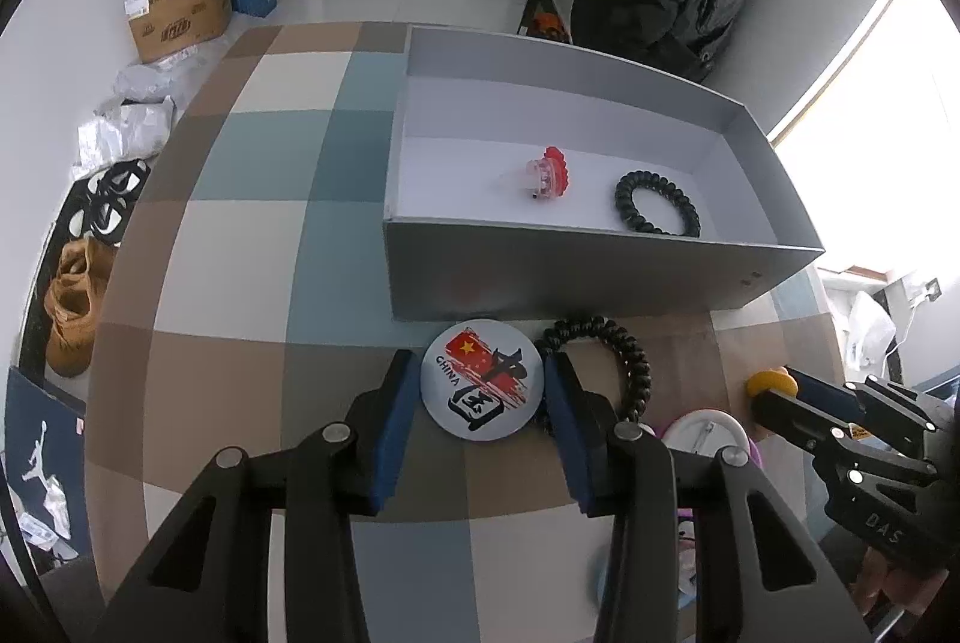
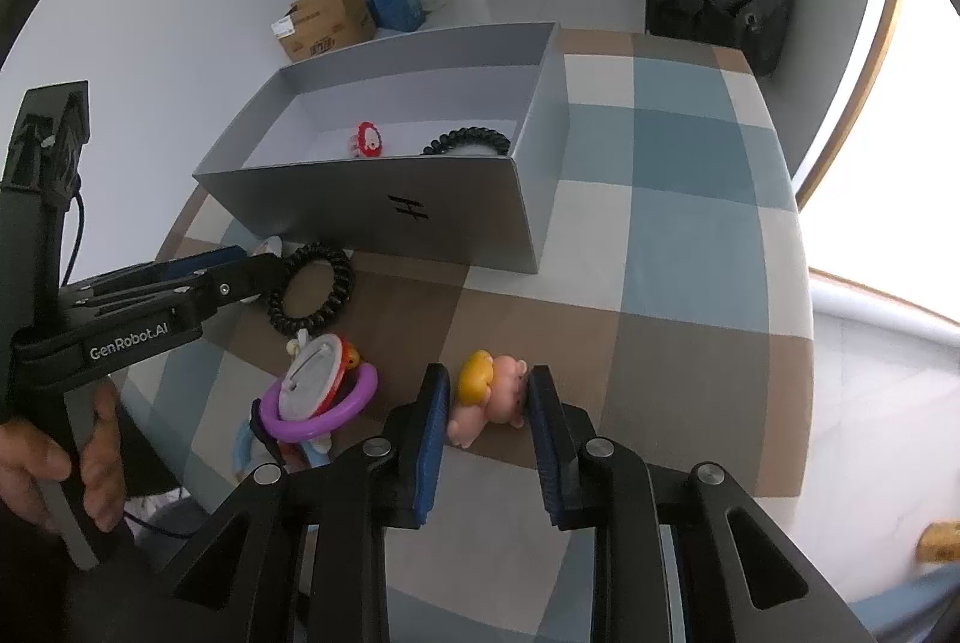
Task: Organize jewelry
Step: 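Grasp the red-and-white round badge with the left gripper while the right gripper holds the pig, then carry the badge into the grey box while the right gripper carries the pig there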
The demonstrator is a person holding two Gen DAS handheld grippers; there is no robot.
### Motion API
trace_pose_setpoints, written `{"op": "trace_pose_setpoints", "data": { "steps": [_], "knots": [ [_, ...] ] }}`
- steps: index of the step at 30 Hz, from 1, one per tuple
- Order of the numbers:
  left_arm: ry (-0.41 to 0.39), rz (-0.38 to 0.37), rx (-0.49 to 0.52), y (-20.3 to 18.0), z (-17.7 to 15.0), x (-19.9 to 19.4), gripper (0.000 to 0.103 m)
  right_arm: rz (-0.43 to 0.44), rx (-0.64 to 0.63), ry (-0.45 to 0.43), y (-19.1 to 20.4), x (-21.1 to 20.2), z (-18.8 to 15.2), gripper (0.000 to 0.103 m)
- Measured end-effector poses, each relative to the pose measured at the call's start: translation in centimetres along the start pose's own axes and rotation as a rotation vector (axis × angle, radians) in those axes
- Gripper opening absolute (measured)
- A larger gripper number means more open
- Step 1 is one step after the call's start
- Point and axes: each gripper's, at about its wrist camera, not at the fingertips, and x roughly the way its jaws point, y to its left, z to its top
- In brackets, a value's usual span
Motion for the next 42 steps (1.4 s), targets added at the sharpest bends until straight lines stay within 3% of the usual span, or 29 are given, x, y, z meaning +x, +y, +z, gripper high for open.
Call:
{"op": "trace_pose_setpoints", "data": {
  "steps": [5, 9, 14, 17, 26, 31, 32, 34, 36, 38, 42],
  "knots": [
    [0.014, -0.051, -0.052, 0.6, -0.3, -0.4, 0.036, 0.027, 0.03, -0.04, -0.2, -0.9, 0.4, 0.025],
    [0.011, -0.125, -0.089, 1.0, -0.5, -1.4, 0.018, 0.05, 0.049, -0.097, -0.3, -2.3, 0.7, 0.025],
    [0.005, -0.111, -0.076, 0.8, -0.7, -1.5, 0.018, 0.065, 0.05, -0.111, -0.2, -2.6, 1.1, 0.025],
    [-0.01, -0.047, -0.047, 0.8, -0.5, -1.5, 0.018, 0.067, 0.044, -0.102, 0.1, -2.4, 1.2, 0.025],
    [0.011, -0.15, -0.158, 3.8, -0.6, -2.6, 0.018, 0.092, 0.025, -0.121, 1.3, -2.6, 1.6, 0.025],
    [0.0, -0.11, -0.185, 4.3, -0.3, -2.7, 0.018, 0.102, 0.009, -0.129, 2.0, -2.7, 1.9, 0.025],
    [0.006, -0.084, -0.175, 4.1, -0.2, -2.6, 0.022, 0.105, 0.009, -0.129, 2.1, -2.7, 1.9, 0.025],
    [0.023, -0.052, -0.144, 3.4, -0.3, -2.2, 0.04, 0.11, 0.006, -0.13, 2.4, -2.7, 1.9, 0.025],
    [0.006, -0.024, -0.098, 2.5, -0.5, -2.1, 0.065, 0.111, 0.006, -0.126, 2.4, -2.7, 1.8, 0.025],
    [-0.001, -0.003, -0.052, 1.4, -0.5, -1.8, 0.071, 0.112, 0.004, -0.126, 2.4, -2.7, 1.7, 0.025],
    [0.026, 0.053, -0.01, 1.1, -0.7, -0.2, 0.071, 0.114, 0.012, -0.128, 2.2, -2.8, 1.7, 0.025]
  ]
}}
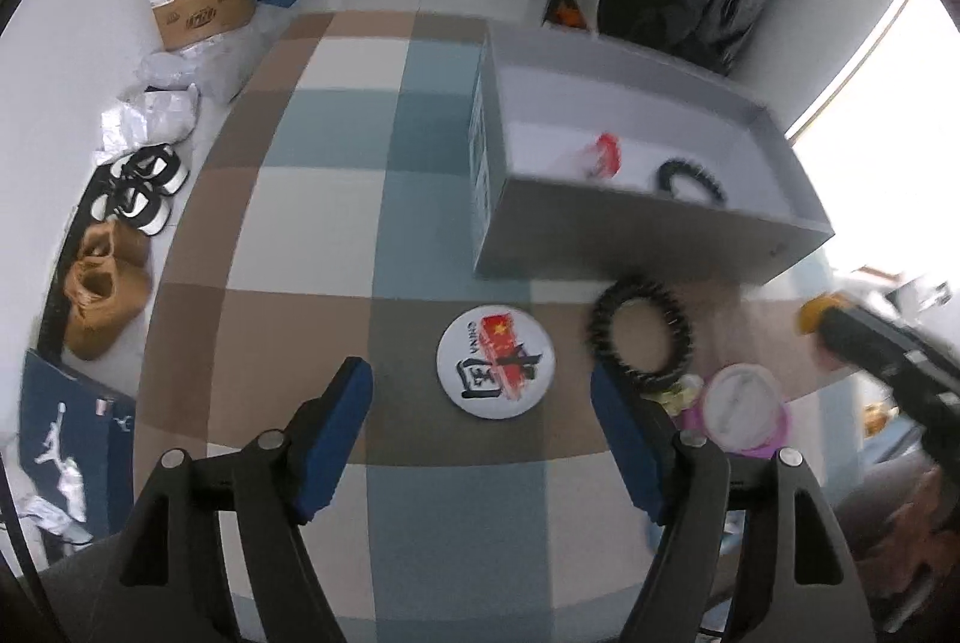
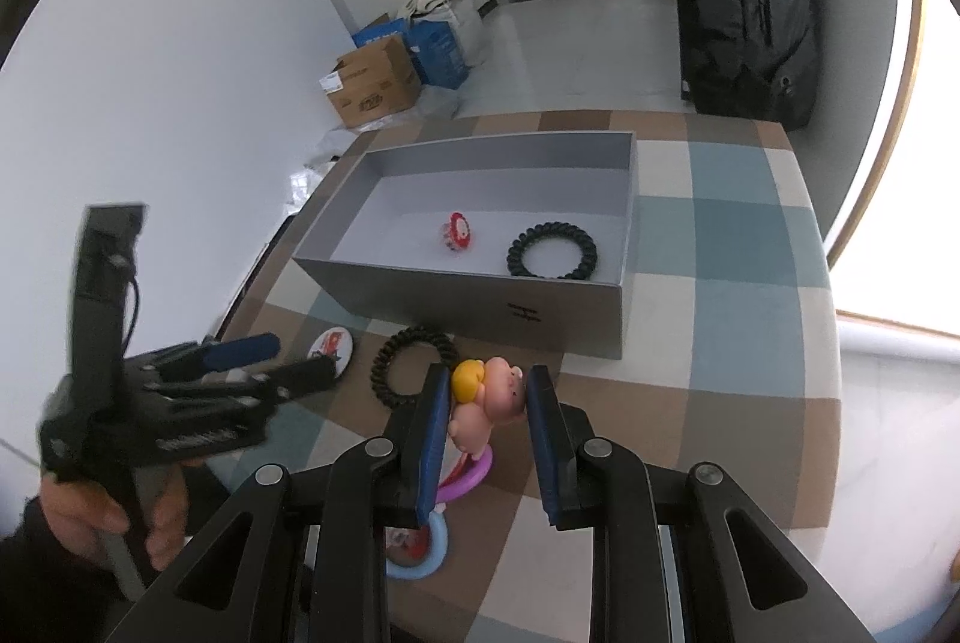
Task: Organize jewelry
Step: 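Carry the badge into the grey box while the right gripper carries the pig there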
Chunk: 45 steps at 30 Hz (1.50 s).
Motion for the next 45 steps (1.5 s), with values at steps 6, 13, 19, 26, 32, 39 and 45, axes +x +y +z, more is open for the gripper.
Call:
{"op": "trace_pose_setpoints", "data": {
  "steps": [6, 13, 19, 26, 32, 39, 45],
  "knots": [
    [-0.038, 0.109, 0.113, -1.9, -0.4, 0.4, 0.066, 0.004, 0.004, -0.009, -0.1, -0.3, 0.1, 0.025],
    [-0.043, 0.055, 0.136, -2.0, -0.4, -0.4, 0.037, 0.006, 0.016, -0.026, -0.3, -0.9, 0.3, 0.025],
    [-0.043, -0.068, 0.046, -1.0, 0.2, -1.6, 0.037, 0.02, 0.026, -0.044, -0.3, -1.4, 0.7, 0.025],
    [-0.137, -0.246, -0.012, -0.6, 1.1, -6.1, 0.037, 0.052, 0.041, -0.084, -0.4, -2.1, 1.8, 0.025],
    [-0.254, -0.29, -0.018, -1.1, 4.0, -8.0, 0.037, 0.083, 0.081, -0.122, -0.7, -2.2, 3.5, 0.025],
    [-0.231, -0.263, 0.015, -2.5, 7.0, -6.1, 0.037, 0.092, 0.101, -0.139, -1.0, -1.3, 5.6, 0.025],
    [-0.187, -0.236, 0.015, -2.7, 7.4, -4.2, 0.037, 0.103, 0.139, -0.126, -1.9, 0.2, 6.9, 0.025]
  ]
}}
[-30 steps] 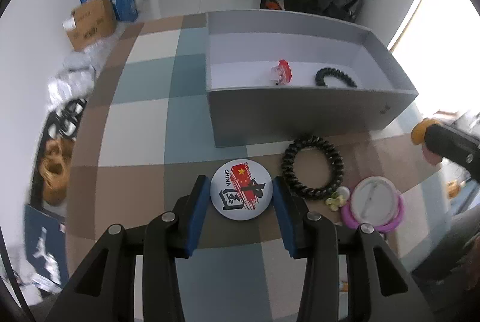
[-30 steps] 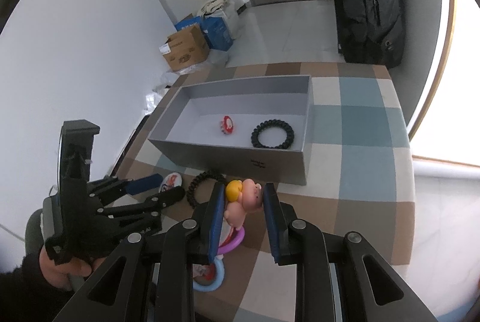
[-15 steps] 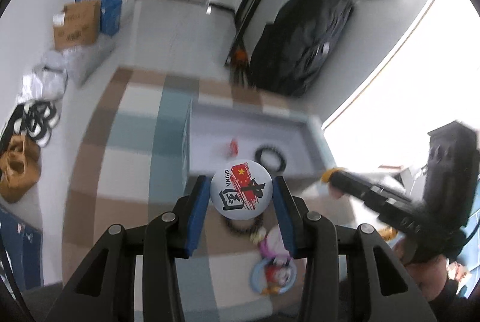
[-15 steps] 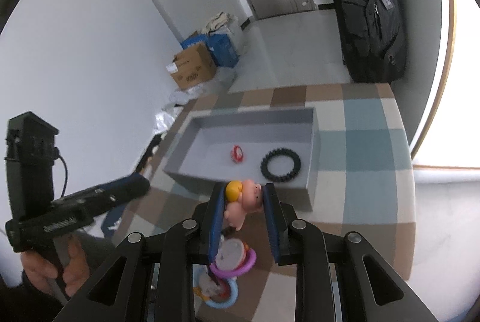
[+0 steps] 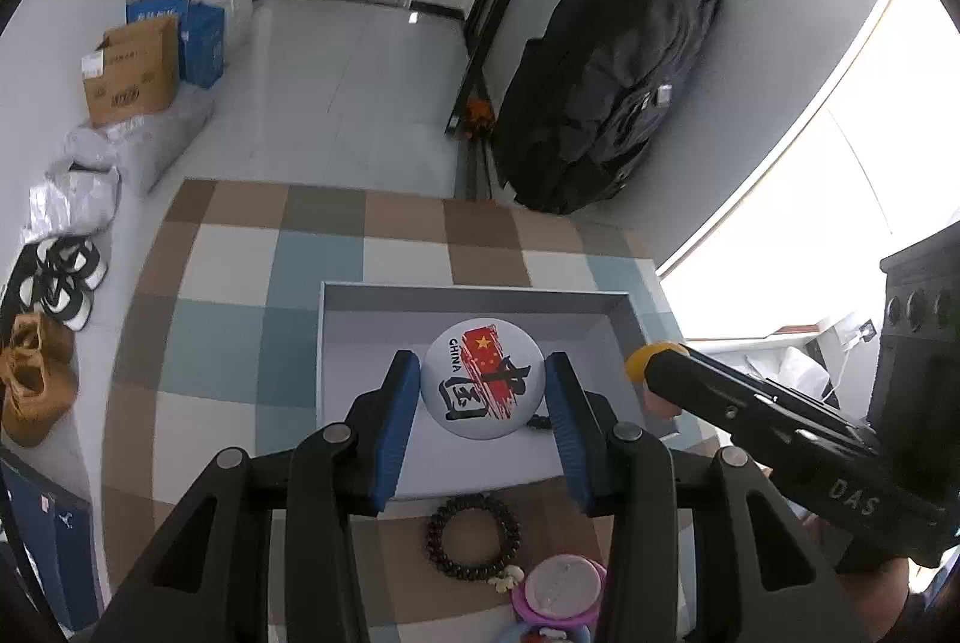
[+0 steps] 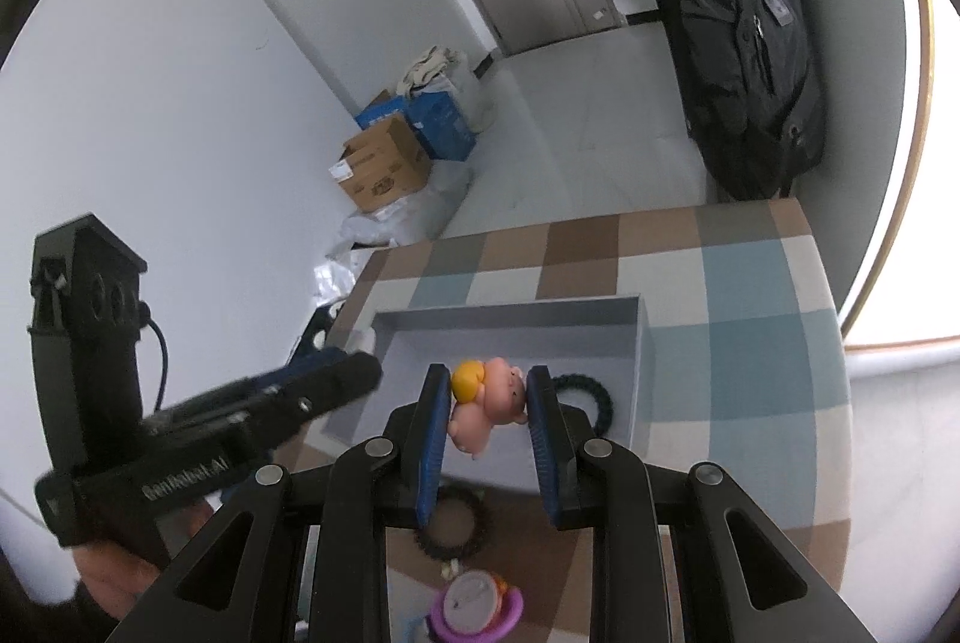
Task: Organize jewelry
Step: 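Carry the badge into the grey box while the right gripper carries the pig there, then open both grippers to release the badge and pig into the box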
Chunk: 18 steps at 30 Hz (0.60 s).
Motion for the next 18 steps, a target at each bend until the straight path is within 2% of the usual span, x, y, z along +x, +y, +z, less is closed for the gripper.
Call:
{"op": "trace_pose_setpoints", "data": {
  "steps": [5, 12, 14, 15, 18],
  "knots": [
    [0.017, 0.015, -0.008, 0.4, 0.3, 0.8, 0.037, 0.007, 0.039, 0.032, -0.8, 1.6, 0.2, 0.025],
    [0.045, -0.021, -0.034, 0.7, 0.4, 1.4, 0.037, 0.046, 0.089, 0.056, -1.7, 2.7, 0.3, 0.026],
    [0.056, -0.051, -0.042, 0.6, 0.5, 1.5, 0.038, 0.06, 0.102, 0.047, -1.8, 2.5, 0.4, 0.027],
    [0.068, -0.058, -0.044, 0.5, 0.6, 1.6, 0.04, 0.067, 0.103, 0.038, -1.8, 2.2, 0.4, 0.028],
    [0.058, -0.076, -0.026, 0.2, 0.6, 1.3, 0.053, 0.073, 0.096, -0.009, -1.7, 1.0, 0.6, 0.043]
  ]
}}
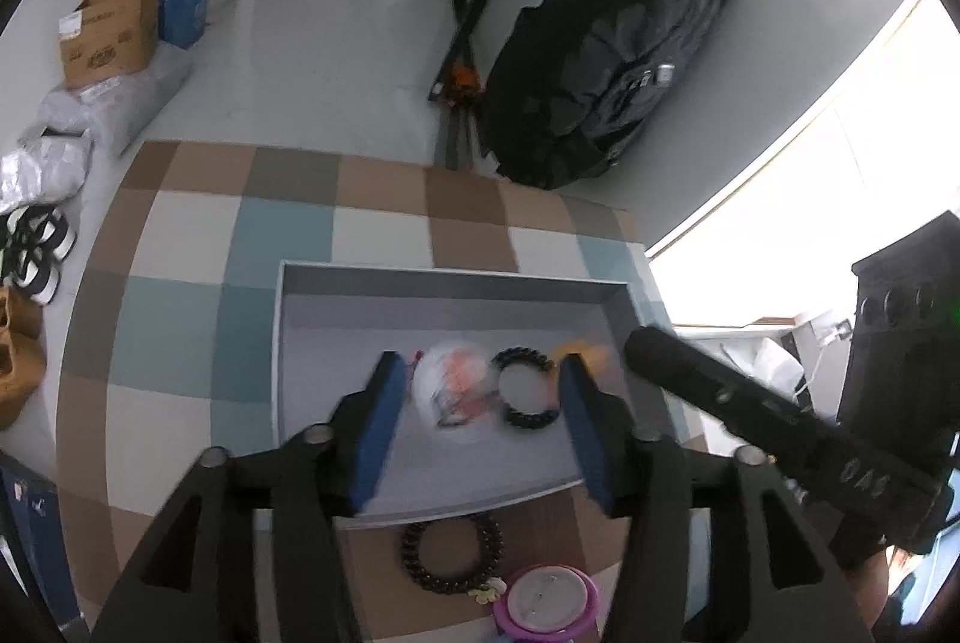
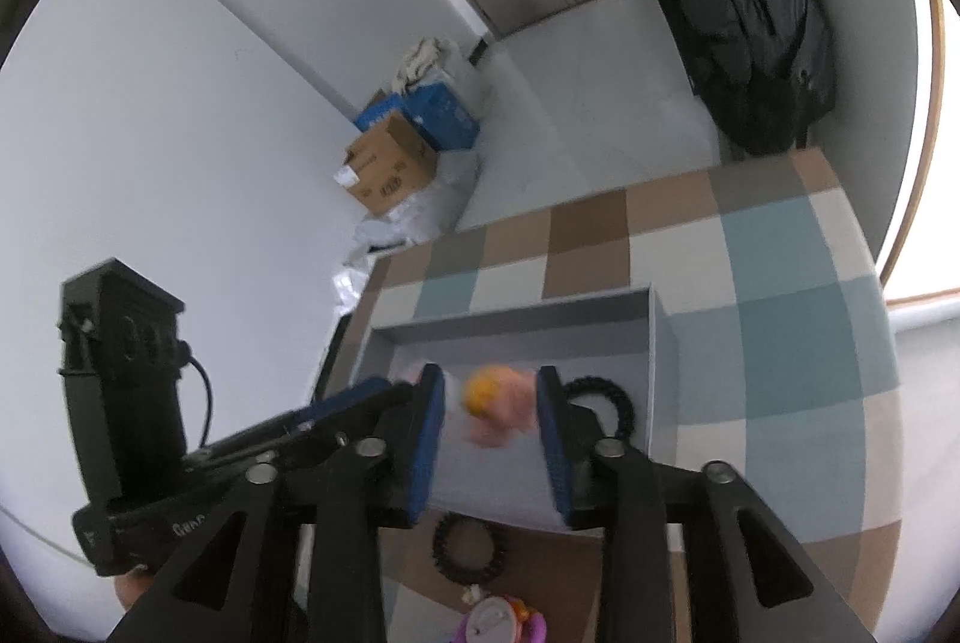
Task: Organize jewelry
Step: 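Open both grippers to release the badge and pig into the box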
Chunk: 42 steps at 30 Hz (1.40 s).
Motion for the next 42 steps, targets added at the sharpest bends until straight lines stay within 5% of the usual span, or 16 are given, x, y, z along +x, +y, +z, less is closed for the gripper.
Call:
{"op": "trace_pose_setpoints", "data": {
  "steps": [2, 17, 29, 42],
  "knots": [
    [-0.034, 0.002, 0.01, -0.2, -0.1, -0.7, 0.065, -0.006, -0.011, -0.05, 0.1, -1.2, 0.2, 0.067],
    [-0.101, 0.139, 0.081, -1.1, -1.8, -2.3, 0.068, -0.061, -0.06, -0.096, -0.2, -4.3, -0.7, 0.099],
    [-0.177, 0.216, 0.106, -1.8, -4.3, -4.7, 0.077, -0.075, -0.129, -0.093, 1.0, -5.8, -3.0, 0.103],
    [-0.147, 0.251, 0.035, -0.5, -7.1, -5.9, 0.079, -0.089, -0.148, 0.041, 0.8, -5.7, -6.9, 0.103]
  ]
}}
